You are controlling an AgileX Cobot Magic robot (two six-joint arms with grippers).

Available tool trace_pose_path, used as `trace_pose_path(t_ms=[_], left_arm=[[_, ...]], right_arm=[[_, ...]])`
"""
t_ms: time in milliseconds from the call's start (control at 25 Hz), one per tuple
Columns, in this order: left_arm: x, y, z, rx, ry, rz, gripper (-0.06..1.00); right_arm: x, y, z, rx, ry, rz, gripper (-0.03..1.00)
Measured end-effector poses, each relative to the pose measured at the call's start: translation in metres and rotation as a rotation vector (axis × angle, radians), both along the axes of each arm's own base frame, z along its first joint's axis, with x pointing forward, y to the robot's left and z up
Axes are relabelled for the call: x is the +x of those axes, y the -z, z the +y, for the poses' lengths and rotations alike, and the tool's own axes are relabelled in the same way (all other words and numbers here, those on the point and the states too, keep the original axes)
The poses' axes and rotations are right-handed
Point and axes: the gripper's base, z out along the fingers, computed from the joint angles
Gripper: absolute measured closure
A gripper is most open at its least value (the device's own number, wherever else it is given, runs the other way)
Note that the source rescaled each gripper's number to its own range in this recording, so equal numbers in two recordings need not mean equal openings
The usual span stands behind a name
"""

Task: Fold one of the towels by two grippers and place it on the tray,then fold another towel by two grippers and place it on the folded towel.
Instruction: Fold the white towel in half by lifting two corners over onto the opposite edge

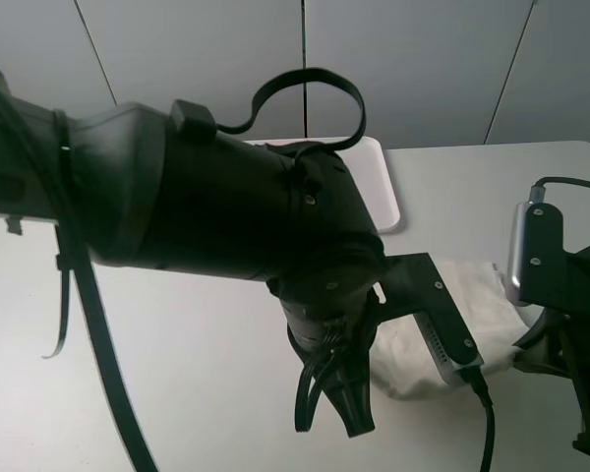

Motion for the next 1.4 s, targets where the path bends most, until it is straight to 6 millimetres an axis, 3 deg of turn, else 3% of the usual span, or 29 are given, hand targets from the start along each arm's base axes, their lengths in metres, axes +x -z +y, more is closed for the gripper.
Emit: trace_pose_path(t_ms=[640, 920, 1400], left_arm=[[0.02, -0.016, -0.003, -0.148, -0.173, -0.176, 0.94], [0.045, -0.017, 0.01, -0.168, -0.26, -0.18, 0.94], [0.058, -0.012, 0.011, -0.211, -0.275, -0.178, 0.94]], right_arm=[[0.014, -0.008, -0.009, 0.077, 0.415, -0.116, 0.97], [0.018, -0.01, -0.008, 0.125, 0.488, -0.15, 0.97], [0.045, 0.005, 0.002, 0.203, 0.595, -0.144, 0.97]])
